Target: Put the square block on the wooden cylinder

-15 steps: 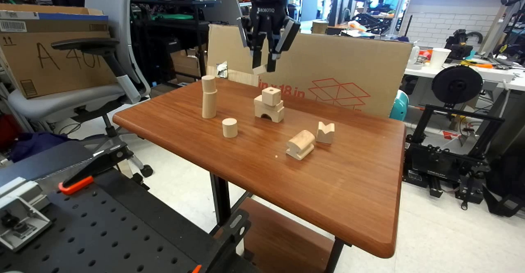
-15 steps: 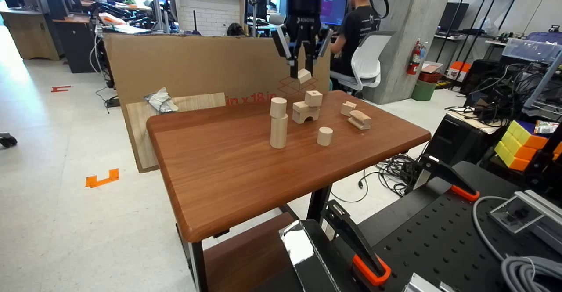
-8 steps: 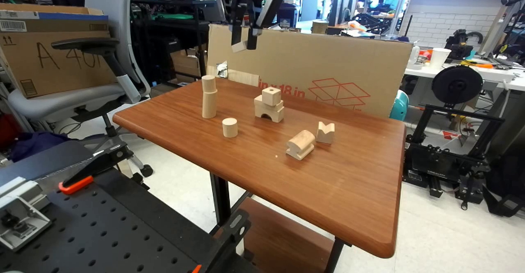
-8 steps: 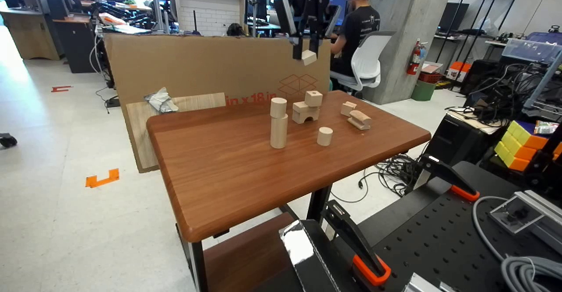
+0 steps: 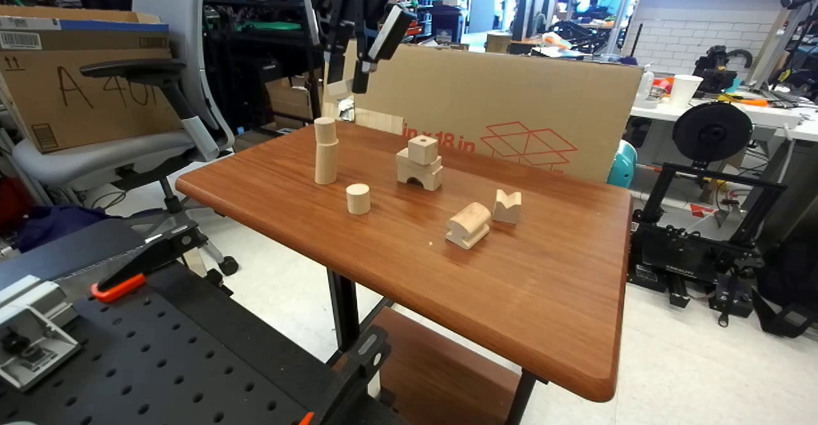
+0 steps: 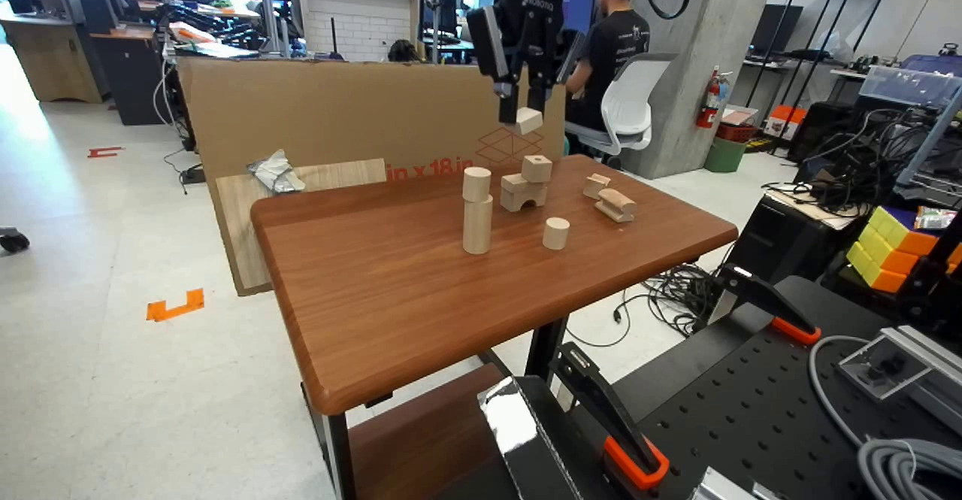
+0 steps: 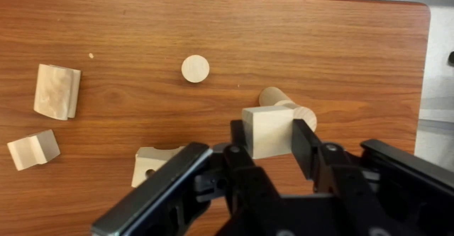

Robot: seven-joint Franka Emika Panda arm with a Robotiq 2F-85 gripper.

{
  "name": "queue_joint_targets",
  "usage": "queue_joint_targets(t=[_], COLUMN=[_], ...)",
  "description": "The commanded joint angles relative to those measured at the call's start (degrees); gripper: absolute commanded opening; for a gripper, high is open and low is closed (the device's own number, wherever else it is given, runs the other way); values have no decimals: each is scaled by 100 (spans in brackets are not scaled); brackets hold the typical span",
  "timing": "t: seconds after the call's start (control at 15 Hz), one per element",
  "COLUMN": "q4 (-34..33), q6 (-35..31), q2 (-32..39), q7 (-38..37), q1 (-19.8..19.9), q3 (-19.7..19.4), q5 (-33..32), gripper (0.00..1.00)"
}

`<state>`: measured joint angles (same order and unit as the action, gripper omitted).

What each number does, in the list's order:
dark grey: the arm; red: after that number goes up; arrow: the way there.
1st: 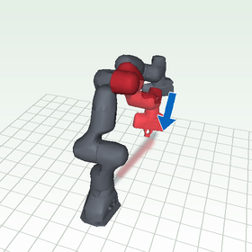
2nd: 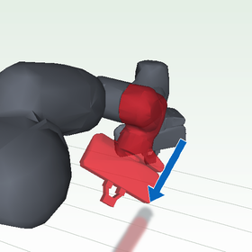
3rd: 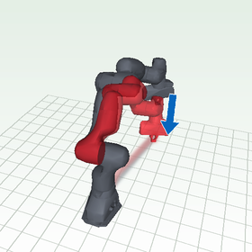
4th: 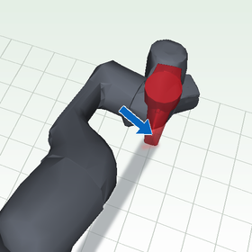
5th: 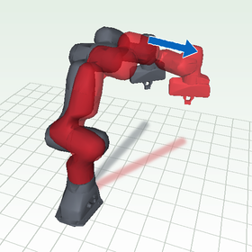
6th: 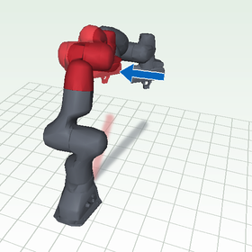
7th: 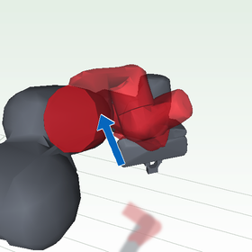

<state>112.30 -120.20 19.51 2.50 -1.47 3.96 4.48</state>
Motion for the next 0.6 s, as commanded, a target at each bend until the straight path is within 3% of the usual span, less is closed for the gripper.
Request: queue_joint_targets(t=[0.0,0.53], q4=[-16,-200], q6=[125,154], q2=[-91,241], q7=[204,119], q1=[-20,-117], q3=[124,167], q5=[279,201], gripper=[12,12])
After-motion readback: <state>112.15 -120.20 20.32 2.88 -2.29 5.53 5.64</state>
